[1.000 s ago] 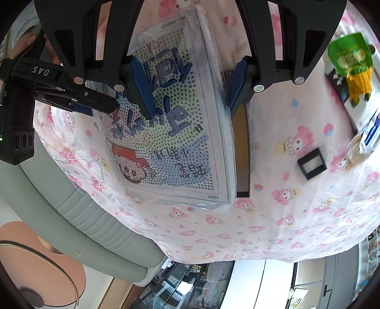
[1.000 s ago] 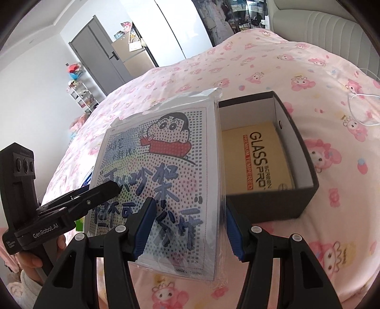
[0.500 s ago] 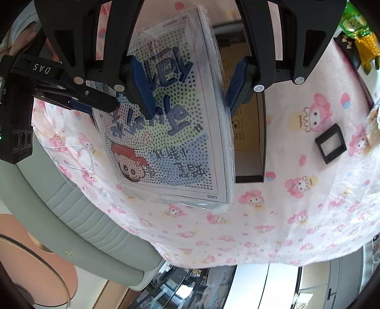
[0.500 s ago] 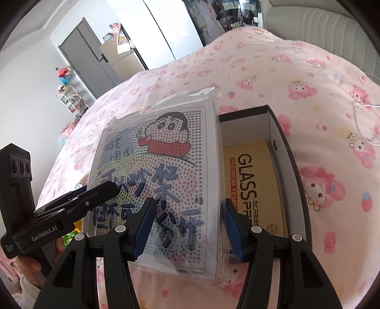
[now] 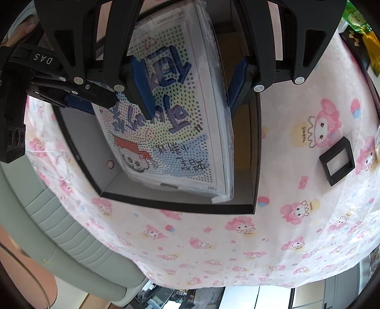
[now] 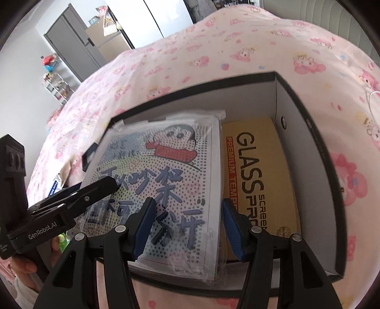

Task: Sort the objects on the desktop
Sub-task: 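Lower the bead-art kit into the black box beside the GLASS PRO box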

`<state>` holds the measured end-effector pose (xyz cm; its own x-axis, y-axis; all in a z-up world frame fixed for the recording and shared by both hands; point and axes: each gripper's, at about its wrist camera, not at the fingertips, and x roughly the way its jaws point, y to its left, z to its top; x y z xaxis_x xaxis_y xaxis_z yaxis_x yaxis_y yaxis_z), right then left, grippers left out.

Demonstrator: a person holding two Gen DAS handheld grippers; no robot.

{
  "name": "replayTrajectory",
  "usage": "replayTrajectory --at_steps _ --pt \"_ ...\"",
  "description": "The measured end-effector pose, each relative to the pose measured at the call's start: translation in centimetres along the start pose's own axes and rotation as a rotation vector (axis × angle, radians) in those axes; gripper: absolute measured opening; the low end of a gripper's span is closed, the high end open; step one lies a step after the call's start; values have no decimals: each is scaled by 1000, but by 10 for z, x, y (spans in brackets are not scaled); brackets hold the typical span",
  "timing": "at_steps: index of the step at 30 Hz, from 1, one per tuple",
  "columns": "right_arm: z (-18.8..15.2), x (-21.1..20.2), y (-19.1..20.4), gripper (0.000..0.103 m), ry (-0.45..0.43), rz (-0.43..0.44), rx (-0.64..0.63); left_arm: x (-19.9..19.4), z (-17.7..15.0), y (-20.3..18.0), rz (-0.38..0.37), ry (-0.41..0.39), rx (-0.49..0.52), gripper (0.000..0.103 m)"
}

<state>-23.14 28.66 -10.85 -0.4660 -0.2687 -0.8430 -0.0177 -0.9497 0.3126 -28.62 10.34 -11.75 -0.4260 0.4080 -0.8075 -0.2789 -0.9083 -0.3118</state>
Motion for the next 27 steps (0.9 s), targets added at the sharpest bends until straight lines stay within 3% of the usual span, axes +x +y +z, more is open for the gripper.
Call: replayTrajectory --at_steps 9,14,21,27 --pt "-6 15 2 53 27 -30 -2 8 1 -15 118 53 73 67" --pt "-8 11 0 53 25 -25 -2 3 -1 -16 112 63 77 67" --pt "-6 10 -1 53 19 -25 -14 -19 -4 -30 159 -16 179 67" --pt "-7 6 2 53 25 -24 -21 -16 -3 -37 163 9 206 65"
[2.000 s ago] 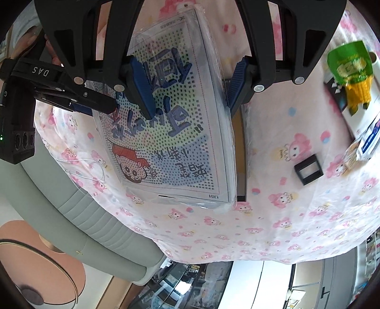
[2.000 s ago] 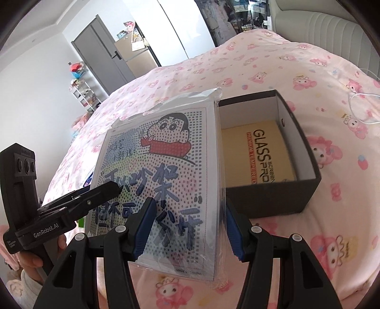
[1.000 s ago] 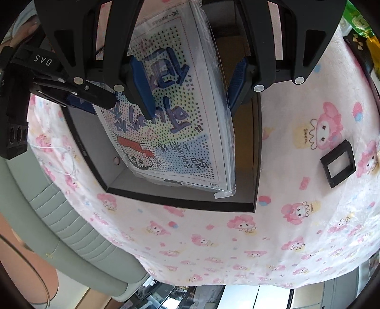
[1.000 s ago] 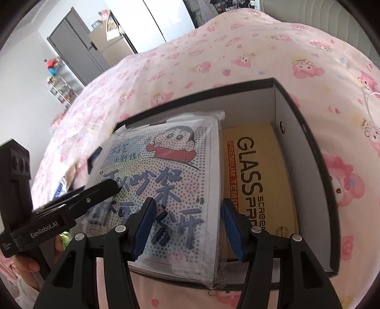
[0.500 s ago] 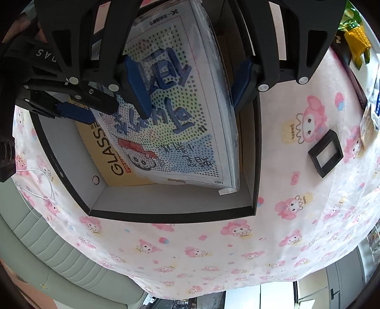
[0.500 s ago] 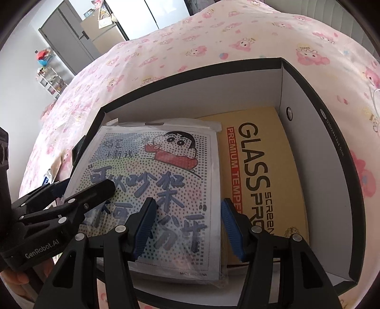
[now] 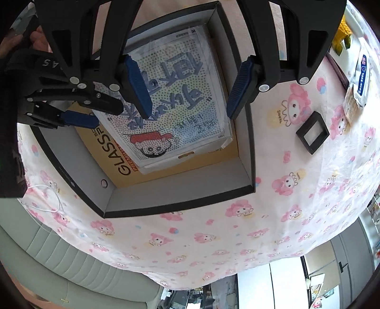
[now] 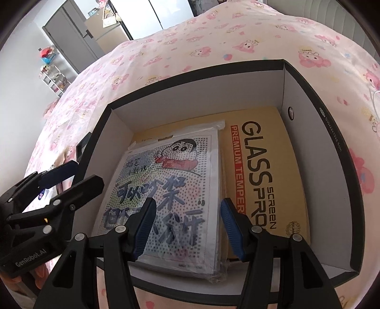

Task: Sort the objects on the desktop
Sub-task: 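Lower the bead-art kit into the black box beside the GLASS PRO box, then open the right gripper and release the kit flat inside the box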

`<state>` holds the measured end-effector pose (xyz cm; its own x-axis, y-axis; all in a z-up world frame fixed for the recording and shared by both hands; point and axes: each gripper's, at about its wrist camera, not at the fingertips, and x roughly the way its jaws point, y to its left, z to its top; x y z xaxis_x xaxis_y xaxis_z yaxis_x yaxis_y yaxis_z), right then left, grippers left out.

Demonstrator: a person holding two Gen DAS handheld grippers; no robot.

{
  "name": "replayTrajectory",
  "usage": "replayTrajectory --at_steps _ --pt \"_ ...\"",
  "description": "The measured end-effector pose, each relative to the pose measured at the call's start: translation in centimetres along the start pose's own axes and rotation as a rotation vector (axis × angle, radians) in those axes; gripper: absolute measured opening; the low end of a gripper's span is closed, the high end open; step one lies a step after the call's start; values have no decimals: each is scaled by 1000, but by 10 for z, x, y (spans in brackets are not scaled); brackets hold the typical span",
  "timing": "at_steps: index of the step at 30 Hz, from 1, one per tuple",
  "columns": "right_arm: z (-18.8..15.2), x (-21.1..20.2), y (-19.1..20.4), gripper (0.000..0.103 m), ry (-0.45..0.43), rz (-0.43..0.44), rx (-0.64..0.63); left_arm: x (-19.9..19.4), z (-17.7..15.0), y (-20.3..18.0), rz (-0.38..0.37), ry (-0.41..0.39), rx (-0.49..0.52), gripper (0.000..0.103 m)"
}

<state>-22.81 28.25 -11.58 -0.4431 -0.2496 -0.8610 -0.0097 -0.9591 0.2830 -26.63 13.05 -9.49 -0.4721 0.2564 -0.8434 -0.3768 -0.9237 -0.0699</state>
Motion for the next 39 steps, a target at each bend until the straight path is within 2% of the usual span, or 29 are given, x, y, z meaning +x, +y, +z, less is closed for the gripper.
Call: replayTrajectory --at_steps 5,8,12,15,18,23,28,30,35,39 --pt "8 -7 -8 53 1 -72 4 18 3 -7 -6 71 0 64" --pt "18 -5 -18 54 37 -114 8 28 3 -13 -27 121 14 64" --pt "20 2 -26 53 130 -55 -2 38 -3 -20 -65 200 47 64" --pt "15 9 -22 54 184 -16 -21 46 -6 -21 -32 236 72 64" --pt "9 17 -15 53 227 12 -42 47 -5 -21 -9 236 74 61" --pt "10 24 -8 53 215 2 -41 47 -2 -16 35 218 81 57" --pt "9 20 -6 53 200 -7 -60 31 -5 -6 -46 220 51 57" --pt "4 13 -7 53 196 -20 -82 24 -10 -7 -78 234 76 58" --pt "-5 0 -15 54 231 -26 -112 18 -14 -15 -73 279 137 60" --pt "-10 -1 -14 54 280 35 -130 22 -12 -20 -101 315 128 68"
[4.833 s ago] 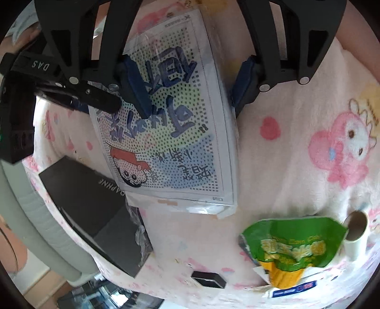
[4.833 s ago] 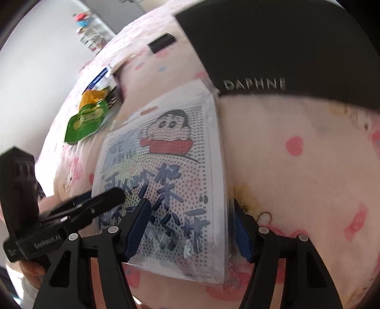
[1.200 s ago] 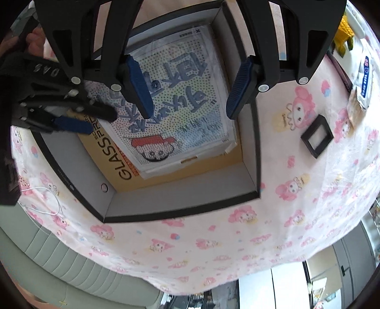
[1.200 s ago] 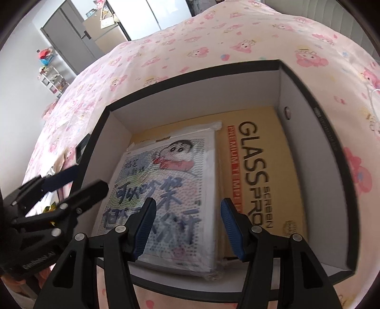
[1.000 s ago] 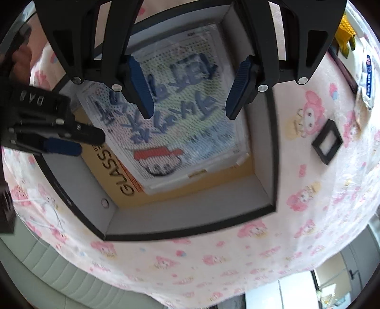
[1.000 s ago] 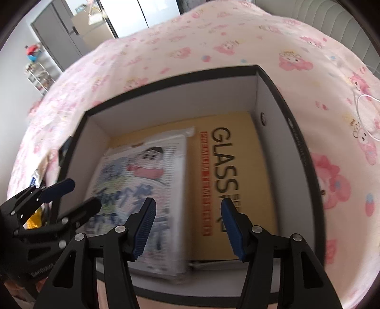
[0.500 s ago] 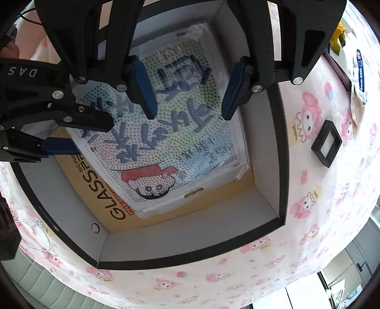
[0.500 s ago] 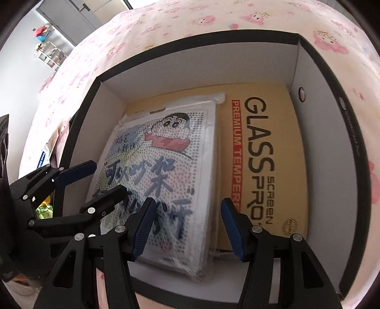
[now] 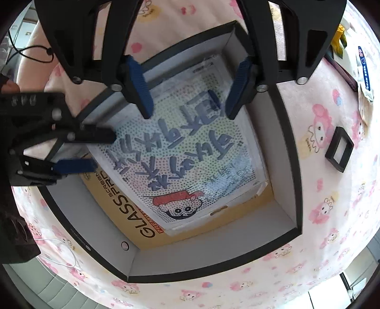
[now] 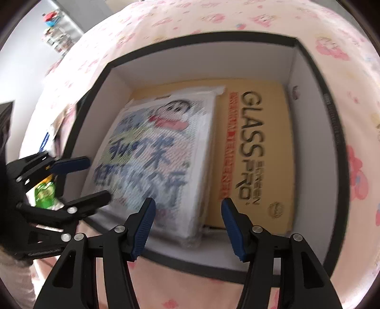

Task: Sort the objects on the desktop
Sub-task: 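Open the right gripper and release the kit flat inside the box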

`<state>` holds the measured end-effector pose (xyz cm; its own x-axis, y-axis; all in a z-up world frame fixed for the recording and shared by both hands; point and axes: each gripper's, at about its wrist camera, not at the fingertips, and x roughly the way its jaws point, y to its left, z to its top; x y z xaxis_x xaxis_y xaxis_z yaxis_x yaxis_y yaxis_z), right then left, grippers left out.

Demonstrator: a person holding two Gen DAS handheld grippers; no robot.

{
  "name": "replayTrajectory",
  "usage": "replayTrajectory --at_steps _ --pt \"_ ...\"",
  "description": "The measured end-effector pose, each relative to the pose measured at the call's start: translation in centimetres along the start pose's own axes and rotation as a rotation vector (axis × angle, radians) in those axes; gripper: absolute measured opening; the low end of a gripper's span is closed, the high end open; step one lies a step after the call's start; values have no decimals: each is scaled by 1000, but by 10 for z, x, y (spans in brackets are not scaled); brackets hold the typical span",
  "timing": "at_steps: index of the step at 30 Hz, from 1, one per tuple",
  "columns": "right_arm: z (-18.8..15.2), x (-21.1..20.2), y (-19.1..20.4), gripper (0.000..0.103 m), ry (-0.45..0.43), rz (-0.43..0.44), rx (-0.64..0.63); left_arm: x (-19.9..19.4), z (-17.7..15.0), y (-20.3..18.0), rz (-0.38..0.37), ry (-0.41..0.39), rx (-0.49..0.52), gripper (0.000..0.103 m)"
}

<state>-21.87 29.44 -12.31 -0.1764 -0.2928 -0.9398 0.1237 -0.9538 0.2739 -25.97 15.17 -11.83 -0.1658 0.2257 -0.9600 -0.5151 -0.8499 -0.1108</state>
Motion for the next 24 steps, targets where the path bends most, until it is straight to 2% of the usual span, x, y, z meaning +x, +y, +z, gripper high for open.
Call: replayTrajectory --at_steps 5,8,13,17,21,24 --pt "5 11 -4 55 13 59 39 2 -1 9 -46 -13 -52 70" --pt "11 11 -4 50 -10 74 61 1 0 10 -9 -26 -41 59" --pt "18 5 0 43 -82 20 58 4 10 16 24 -42 -55 55" --pt "21 5 -5 38 -97 -9 89 9 17 13 55 -51 -45 54" --pt "14 9 6 38 -74 -24 34 10 14 8 103 -59 -15 52" --pt "9 6 8 38 -81 -27 25 3 11 13 91 -74 -34 52"
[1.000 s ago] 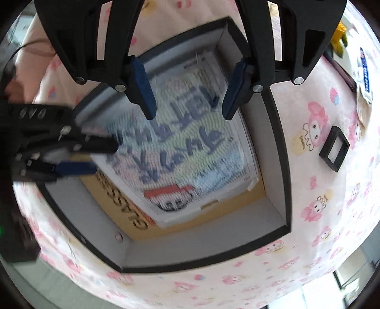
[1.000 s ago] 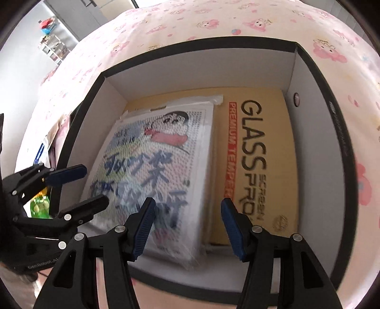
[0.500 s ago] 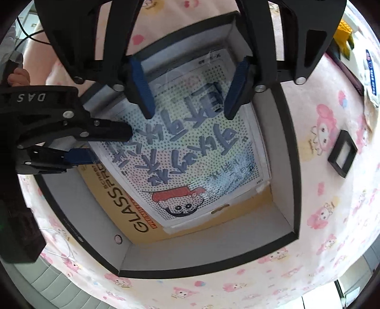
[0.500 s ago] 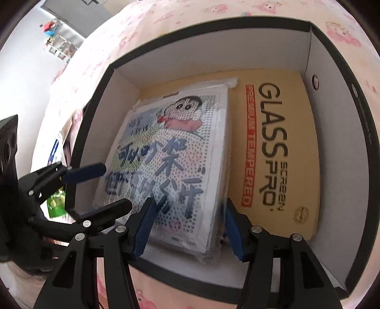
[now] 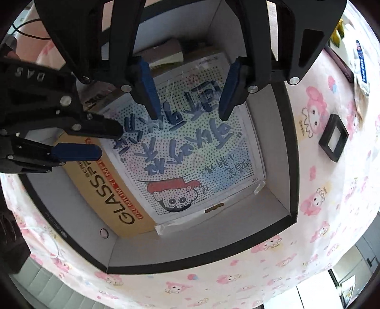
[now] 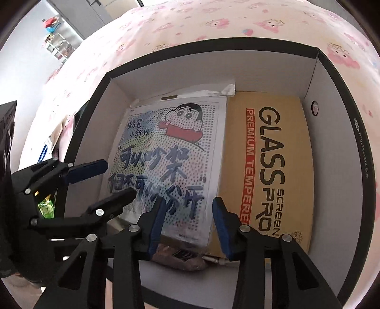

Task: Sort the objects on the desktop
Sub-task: 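Open the right gripper and release the kit flat inside the box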

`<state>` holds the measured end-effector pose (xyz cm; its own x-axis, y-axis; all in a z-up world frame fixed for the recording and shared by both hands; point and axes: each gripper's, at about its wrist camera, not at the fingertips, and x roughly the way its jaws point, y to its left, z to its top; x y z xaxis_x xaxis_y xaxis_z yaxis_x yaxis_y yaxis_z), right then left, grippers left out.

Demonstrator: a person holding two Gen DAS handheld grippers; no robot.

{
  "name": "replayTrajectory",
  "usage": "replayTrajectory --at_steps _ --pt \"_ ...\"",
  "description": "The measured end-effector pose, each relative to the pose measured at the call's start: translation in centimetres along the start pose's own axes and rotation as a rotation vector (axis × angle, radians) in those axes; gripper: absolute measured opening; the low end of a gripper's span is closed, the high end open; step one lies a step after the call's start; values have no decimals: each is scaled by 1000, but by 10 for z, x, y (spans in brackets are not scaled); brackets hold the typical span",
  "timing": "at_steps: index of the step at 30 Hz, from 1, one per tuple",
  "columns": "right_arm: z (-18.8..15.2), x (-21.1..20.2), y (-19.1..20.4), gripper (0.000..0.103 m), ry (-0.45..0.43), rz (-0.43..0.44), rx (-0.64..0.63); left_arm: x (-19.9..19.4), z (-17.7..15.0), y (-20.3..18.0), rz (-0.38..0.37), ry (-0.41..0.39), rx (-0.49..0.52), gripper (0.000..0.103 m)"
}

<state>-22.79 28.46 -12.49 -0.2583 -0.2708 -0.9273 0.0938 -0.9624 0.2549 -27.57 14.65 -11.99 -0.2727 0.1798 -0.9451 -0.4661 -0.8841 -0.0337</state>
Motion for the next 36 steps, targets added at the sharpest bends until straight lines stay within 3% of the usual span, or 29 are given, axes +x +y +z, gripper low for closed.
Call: replayTrajectory --at_steps 5,11,19,29,36 --pt "2 -14 -11 38 -64 -114 32 -12 -5 11 1 -34 -34 51" --pt "2 0 -12 39 4 -197 24 -14 -6 23 3 -104 -100 49" --pt "0 16 8 43 92 -74 -24 -5 -7 19 -12 -127 -99 49" --pt "-16 -1 14 44 40 -76 -13 -14 -13 22 -54 -178 -119 49" --pt "-20 -39 26 45 -70 -158 6 -45 -13 29 -39 -273 -170 50"
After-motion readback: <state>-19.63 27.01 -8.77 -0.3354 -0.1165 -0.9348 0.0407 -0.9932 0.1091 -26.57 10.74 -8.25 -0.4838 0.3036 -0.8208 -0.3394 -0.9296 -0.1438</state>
